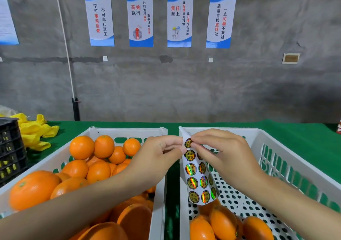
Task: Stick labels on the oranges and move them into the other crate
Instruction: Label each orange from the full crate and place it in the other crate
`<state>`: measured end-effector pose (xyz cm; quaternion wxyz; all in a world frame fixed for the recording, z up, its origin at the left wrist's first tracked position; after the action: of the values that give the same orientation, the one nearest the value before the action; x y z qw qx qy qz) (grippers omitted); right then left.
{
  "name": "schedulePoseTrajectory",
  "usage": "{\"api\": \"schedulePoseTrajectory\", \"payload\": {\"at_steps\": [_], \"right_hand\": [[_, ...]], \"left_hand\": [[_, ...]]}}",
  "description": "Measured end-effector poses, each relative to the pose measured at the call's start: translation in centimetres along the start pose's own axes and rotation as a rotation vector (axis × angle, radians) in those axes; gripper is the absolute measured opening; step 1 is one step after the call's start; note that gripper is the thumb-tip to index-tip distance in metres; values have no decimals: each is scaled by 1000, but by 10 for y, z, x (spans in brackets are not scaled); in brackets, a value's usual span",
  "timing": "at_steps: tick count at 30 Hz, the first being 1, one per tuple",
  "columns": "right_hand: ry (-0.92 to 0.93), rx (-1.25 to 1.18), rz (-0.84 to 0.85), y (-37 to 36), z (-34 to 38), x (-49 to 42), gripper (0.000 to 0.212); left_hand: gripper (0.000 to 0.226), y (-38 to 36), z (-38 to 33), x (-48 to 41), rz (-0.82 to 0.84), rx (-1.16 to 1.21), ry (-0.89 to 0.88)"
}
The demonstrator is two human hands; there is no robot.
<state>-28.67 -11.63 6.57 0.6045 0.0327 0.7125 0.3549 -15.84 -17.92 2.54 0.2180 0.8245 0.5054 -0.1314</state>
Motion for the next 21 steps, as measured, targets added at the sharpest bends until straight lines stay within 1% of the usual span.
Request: {"api": "schedulePoseTrajectory", "payload": {"at_steps": [2, 5, 8, 11, 15, 18, 21], "right_hand": [[-13, -24, 6, 0, 0, 1, 13], [-98, -54, 7, -1, -6, 2, 16], [-140, -64, 24, -2, -9, 2, 17], [-98, -37, 8, 1, -4, 1, 14], [8, 61, -38, 6, 8, 1, 13], [56, 97, -78, 8, 13, 2, 12], [77, 127, -77, 7, 16, 3, 17]], "left_hand": [[20, 0, 1, 0, 12, 17, -1], [23, -2, -4, 0, 29, 31, -28], [23, -3, -7, 1, 38, -26, -49], [20, -4, -9, 2, 42, -78, -44], [31, -3, -8, 2, 32, -64, -1], [22, -1, -2, 1, 21, -33, 50], [17, 2, 3, 0, -2, -7, 77]]}}
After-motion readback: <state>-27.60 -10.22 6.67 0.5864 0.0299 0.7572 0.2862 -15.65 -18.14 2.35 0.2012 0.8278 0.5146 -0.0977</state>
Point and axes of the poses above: each hand's wrist, its own x-axis away from the middle knuckle, its own y-axis out of the back of the hand, z = x × y, the point moved 9 cm from there along -x, towards the middle knuckle, and after that the axes turned 12 degrees about x, right-handed, at the moved point
